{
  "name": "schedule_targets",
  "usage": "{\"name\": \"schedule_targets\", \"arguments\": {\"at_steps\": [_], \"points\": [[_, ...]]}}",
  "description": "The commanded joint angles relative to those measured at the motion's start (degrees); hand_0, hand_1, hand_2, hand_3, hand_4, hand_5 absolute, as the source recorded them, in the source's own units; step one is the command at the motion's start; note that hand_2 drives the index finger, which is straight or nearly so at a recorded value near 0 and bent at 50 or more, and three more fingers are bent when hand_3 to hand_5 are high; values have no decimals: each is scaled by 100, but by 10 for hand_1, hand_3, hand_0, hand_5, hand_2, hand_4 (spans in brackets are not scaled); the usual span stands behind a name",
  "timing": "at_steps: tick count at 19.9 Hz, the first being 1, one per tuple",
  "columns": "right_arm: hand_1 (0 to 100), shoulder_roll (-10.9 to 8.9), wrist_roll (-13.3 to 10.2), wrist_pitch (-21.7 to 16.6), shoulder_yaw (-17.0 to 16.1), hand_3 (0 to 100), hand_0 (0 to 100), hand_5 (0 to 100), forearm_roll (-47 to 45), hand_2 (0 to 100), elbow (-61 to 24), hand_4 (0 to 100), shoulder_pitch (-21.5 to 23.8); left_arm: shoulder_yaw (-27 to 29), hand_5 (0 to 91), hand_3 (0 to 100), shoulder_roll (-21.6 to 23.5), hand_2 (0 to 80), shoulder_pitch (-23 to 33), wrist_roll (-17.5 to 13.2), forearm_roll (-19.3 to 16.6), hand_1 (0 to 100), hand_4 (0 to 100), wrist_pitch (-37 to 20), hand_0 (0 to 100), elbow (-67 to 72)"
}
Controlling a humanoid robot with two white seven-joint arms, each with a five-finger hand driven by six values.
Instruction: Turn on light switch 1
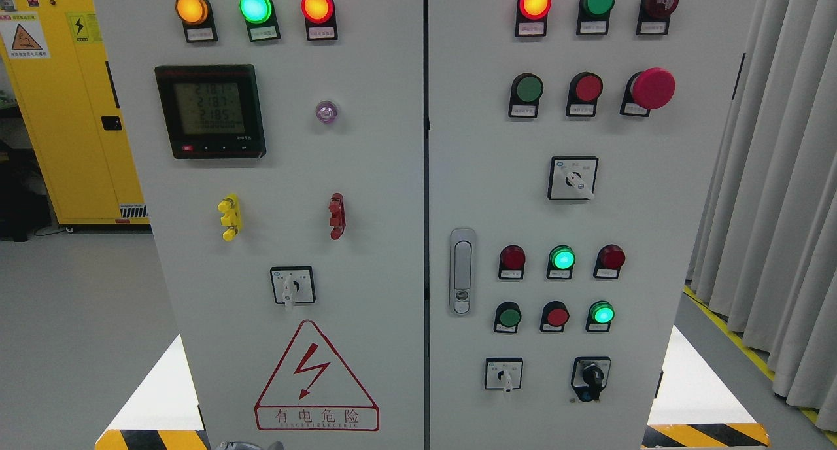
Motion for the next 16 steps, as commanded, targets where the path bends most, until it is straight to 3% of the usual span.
{"name": "schedule_targets", "arguments": {"at_steps": [1, 9, 12, 16], "points": [[500, 0, -1, 4, 0, 0, 0, 0, -167, 40, 0, 0, -1, -123, 732, 800, -142, 588, -420, 96, -118, 606, 822, 306, 76, -353], [500, 0, -1, 4, 0, 0, 0, 0, -167, 40, 0, 0, -1, -131, 738, 801, -169, 585, -658, 245, -259, 612, 825, 632, 71, -362], [500, 0, -1, 4, 0, 0, 0, 0, -167, 40, 0, 0, -1, -211, 749, 804, -195, 585, -789, 298, -373, 618, 830, 1000, 77, -362], [500, 0, -1, 4, 0, 0, 0, 0, -167, 40, 0, 0, -1, -289, 761, 806, -195, 576, -921, 351, -382, 632, 849, 1098, 137, -362]]}}
